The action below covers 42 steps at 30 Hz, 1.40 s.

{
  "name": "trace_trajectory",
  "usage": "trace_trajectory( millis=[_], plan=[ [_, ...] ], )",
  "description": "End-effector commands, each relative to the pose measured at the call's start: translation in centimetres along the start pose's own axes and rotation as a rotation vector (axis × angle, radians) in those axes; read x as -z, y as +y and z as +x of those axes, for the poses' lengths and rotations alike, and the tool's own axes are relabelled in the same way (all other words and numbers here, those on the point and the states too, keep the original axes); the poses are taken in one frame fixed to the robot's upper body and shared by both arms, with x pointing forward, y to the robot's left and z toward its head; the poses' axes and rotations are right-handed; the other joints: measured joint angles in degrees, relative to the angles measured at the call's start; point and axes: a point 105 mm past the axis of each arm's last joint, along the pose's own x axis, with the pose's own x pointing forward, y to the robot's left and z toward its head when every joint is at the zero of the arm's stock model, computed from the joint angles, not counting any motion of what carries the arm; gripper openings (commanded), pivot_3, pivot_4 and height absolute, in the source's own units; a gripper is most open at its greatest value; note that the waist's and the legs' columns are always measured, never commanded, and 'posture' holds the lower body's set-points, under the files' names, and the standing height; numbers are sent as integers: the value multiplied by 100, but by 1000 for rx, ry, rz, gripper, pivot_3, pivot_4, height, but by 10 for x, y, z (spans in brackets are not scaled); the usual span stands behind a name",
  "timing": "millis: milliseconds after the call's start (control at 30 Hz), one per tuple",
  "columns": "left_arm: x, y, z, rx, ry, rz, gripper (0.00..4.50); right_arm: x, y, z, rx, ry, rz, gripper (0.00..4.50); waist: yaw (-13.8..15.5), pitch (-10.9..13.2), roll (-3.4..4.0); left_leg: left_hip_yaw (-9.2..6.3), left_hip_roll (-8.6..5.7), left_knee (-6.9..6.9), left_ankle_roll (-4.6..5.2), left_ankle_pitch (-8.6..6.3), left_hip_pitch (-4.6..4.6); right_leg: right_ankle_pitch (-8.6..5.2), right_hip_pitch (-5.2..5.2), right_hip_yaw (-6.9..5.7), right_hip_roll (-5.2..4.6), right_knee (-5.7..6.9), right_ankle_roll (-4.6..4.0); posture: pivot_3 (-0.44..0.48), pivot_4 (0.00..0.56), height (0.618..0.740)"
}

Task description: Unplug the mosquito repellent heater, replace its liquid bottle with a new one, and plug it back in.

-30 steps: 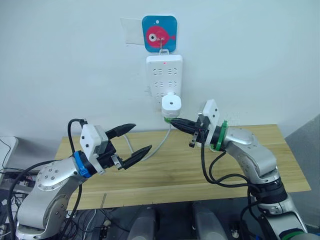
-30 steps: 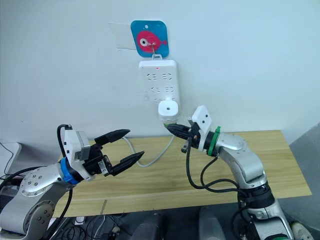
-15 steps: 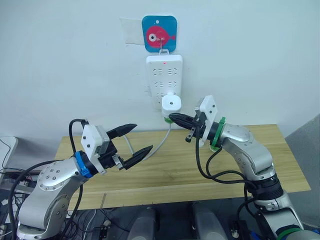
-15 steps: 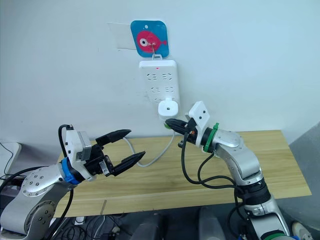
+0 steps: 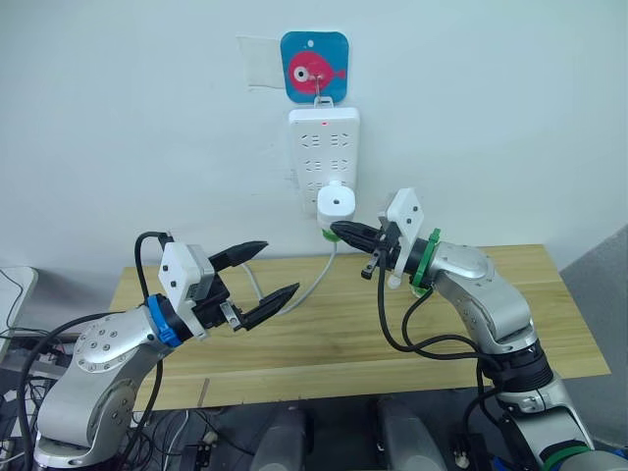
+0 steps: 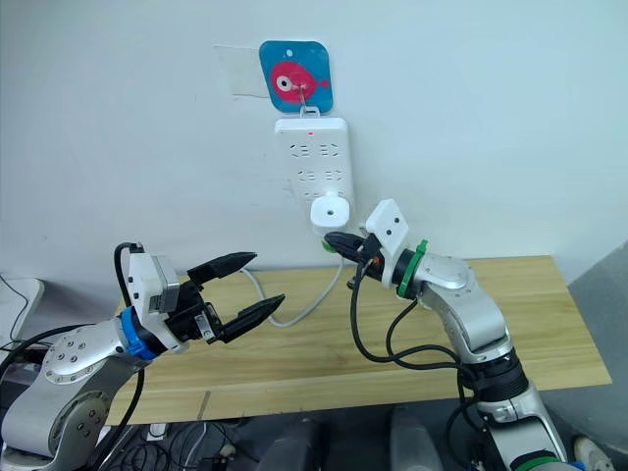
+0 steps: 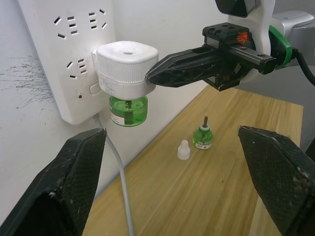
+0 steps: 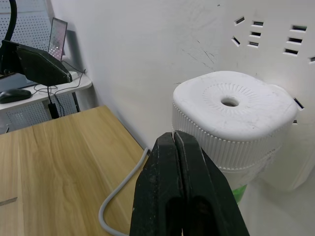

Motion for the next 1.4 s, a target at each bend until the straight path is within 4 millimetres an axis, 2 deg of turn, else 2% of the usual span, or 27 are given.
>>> trace_trajectory(
  millis=[33, 467, 1400],
  plan=[
    [-3, -2, 1, 12, -14, 20, 4500, -11, -16, -6, 84, -21, -59, 33, 0, 0, 0, 0, 0, 0, 0, 0, 0, 0, 0, 0, 0, 0, 0, -1, 216, 740],
    [-1, -2, 1, 16, -9, 21, 4500, -5, -1, -12, 0, 1, -49, 33, 0, 0, 0, 0, 1, -4, 0, 0, -2, 0, -2, 1, 1, -4, 0, -5, 211, 740],
    [-1, -4, 2, 20, -9, 21, 4500, -17, -7, -6, 68, -46, 86, 33, -3, 0, 0, -1, 2, -5, -1, 0, -1, 0, -2, 0, 2, -6, -1, -4, 210, 740]
  ],
)
